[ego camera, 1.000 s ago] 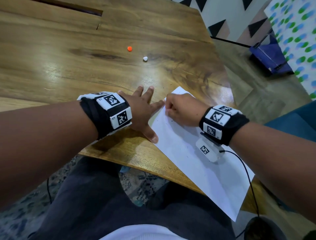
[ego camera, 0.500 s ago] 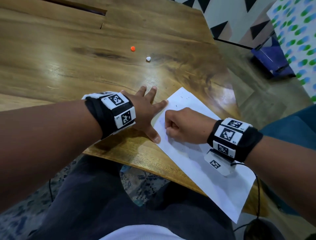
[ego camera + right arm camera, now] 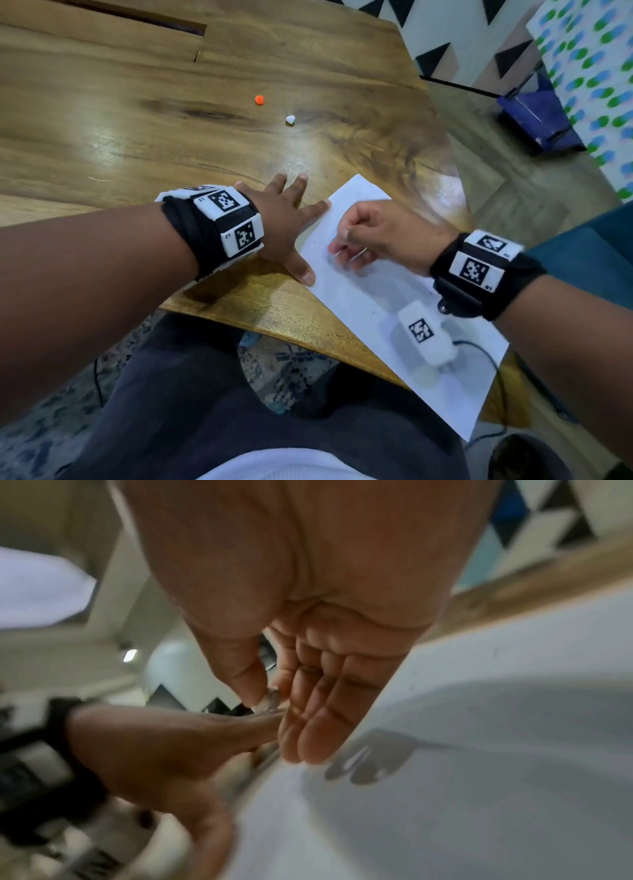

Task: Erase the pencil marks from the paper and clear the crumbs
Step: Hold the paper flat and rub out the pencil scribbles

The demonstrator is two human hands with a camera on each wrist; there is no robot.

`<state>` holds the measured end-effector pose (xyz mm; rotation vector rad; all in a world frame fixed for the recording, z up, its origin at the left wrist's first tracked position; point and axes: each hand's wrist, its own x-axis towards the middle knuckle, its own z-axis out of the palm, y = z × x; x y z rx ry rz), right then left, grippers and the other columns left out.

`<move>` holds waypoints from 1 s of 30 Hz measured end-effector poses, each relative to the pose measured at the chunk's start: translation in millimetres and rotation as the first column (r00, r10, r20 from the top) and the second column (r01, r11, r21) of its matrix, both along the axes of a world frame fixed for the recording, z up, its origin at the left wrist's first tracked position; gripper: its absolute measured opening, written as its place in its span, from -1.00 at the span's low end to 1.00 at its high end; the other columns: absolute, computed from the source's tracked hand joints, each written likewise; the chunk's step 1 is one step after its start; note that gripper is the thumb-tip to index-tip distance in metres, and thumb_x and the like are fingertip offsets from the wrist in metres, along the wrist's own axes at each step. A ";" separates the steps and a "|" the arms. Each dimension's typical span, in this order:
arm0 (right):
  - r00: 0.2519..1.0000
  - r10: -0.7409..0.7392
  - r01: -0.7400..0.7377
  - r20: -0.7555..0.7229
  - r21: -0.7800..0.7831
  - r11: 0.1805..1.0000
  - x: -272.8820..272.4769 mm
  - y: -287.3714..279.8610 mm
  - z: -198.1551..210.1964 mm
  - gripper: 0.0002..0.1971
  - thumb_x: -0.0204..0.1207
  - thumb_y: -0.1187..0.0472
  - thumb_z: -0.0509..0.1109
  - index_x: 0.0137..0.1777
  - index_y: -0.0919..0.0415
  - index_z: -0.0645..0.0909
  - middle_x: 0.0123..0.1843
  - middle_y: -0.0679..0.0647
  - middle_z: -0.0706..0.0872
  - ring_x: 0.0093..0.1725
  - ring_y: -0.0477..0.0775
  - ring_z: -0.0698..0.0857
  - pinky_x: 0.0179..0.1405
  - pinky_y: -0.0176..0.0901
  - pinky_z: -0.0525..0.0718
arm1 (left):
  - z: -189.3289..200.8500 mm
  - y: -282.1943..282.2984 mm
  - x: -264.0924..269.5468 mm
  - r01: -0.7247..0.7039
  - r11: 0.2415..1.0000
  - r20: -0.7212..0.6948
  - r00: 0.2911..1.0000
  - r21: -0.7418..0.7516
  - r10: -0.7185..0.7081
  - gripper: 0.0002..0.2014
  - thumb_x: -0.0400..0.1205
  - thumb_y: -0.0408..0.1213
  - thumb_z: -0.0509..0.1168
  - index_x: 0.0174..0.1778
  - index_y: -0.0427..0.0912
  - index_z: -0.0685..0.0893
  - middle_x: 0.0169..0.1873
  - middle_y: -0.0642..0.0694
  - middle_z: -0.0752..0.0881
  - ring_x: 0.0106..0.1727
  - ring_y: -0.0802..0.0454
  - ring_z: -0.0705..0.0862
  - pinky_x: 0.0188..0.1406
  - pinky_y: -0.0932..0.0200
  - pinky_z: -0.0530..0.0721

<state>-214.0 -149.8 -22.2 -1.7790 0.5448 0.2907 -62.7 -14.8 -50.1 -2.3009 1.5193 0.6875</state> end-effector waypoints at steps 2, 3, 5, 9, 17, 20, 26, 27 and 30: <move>0.998 -0.042 0.052 -0.036 0.342 0.938 -10.1 11.1 -9.0 -0.92 0.70 0.41 0.28 -0.05 0.32 0.53 0.13 0.40 0.80 0.04 0.28 0.81 -0.01 0.03 0.80 | -1.2 -0.4 0.2 0.005 1.000 0.012 1.000 -0.011 -0.004 0.39 0.17 0.68 0.34 0.74 0.29 -0.35 0.75 -0.14 -0.44 0.78 -0.29 -0.33 0.43 -0.79 0.21; 0.996 -0.086 0.094 -0.038 0.416 0.904 -12.1 11.1 -14.3 -0.92 0.70 0.40 0.27 -0.05 0.32 0.53 0.19 0.40 0.78 0.11 0.30 0.81 0.08 0.02 0.79 | -1.2 -0.1 0.0 0.007 1.000 0.015 1.000 -0.014 -0.006 0.39 0.16 0.68 0.34 0.74 0.29 -0.35 0.75 -0.13 -0.44 0.78 -0.29 -0.33 0.43 -0.78 0.21; 0.953 -0.301 0.260 0.017 0.458 0.850 -9.3 -1.5 -20.9 -0.93 0.66 0.40 0.29 -0.05 0.31 0.56 0.29 0.44 0.74 0.22 0.33 0.77 0.18 0.02 0.76 | 0.5 0.4 -0.9 0.005 1.000 0.012 1.000 -0.011 -0.005 0.39 0.17 0.68 0.34 0.74 0.29 -0.35 0.75 -0.13 -0.44 0.78 -0.28 -0.34 0.44 -0.77 0.21; 0.759 -0.628 0.527 0.173 0.403 0.748 -2.4 -32.1 -8.6 -0.94 0.59 0.37 0.37 -0.12 0.26 0.58 0.36 0.42 0.70 0.15 0.23 0.80 0.15 -0.05 0.77 | 2.2 0.1 -1.0 -0.006 1.000 -0.003 1.000 0.003 0.006 0.37 0.21 0.66 0.36 0.73 0.30 -0.38 0.74 -0.11 -0.46 0.77 -0.27 -0.37 0.47 -0.77 0.18; 0.991 -0.130 0.121 -0.011 0.452 0.884 3.9 14.9 -17.5 -0.87 0.67 0.43 0.27 -0.09 0.30 0.59 0.27 0.43 0.75 0.19 0.31 0.77 0.26 0.11 0.71 | -1.3 0.8 0.8 0.012 0.999 0.026 1.000 -0.033 -0.011 0.38 0.14 0.70 0.33 0.73 0.31 -0.33 0.76 -0.13 -0.42 0.78 -0.30 -0.31 0.41 -0.76 0.26; 0.939 -0.339 0.300 0.053 0.355 0.886 14.8 -5.4 -14.8 -0.91 0.63 0.40 0.34 -0.10 0.28 0.60 0.26 0.42 0.75 0.15 0.25 0.78 0.23 0.04 0.72 | -1.9 1.7 0.9 -0.003 0.999 0.023 1.000 -0.045 0.004 0.39 0.15 0.69 0.34 0.73 0.32 -0.34 0.77 -0.11 -0.41 0.79 -0.27 -0.31 0.44 -0.73 0.24; 0.909 -0.408 0.368 0.080 0.304 0.879 5.4 -24.4 -0.8 -0.91 0.64 0.38 0.31 -0.10 0.27 0.56 0.21 0.39 0.78 0.03 0.22 0.82 0.06 -0.02 0.80 | -6.0 4.6 3.9 -0.009 0.994 0.026 1.000 -0.109 0.012 0.43 0.10 0.71 0.36 0.74 0.28 -0.31 0.79 -0.06 -0.31 0.80 -0.23 -0.24 0.49 -0.65 0.24; 0.946 -0.321 0.292 0.049 0.302 0.907 3.4 -18.5 -1.7 -0.90 0.65 0.38 0.30 -0.10 0.27 0.56 0.19 0.38 0.79 0.05 0.23 0.82 0.10 0.02 0.78 | -6.6 4.6 5.0 0.000 0.993 0.030 1.000 -0.121 0.004 0.42 0.09 0.71 0.35 0.74 0.27 -0.26 0.80 -0.06 -0.27 0.80 -0.24 -0.21 0.49 -0.64 0.23; 0.977 -0.214 0.208 0.000 0.245 0.947 1.4 -10.5 -8.6 -0.92 0.66 0.35 0.33 -0.08 0.25 0.56 0.18 0.35 0.80 0.04 0.22 0.80 0.11 0.04 0.77 | -5.8 3.3 6.7 0.036 0.989 0.037 0.999 -0.143 -0.031 0.33 0.09 0.70 0.36 0.72 0.32 -0.09 0.80 -0.05 -0.15 0.79 -0.30 -0.12 0.50 -0.62 0.25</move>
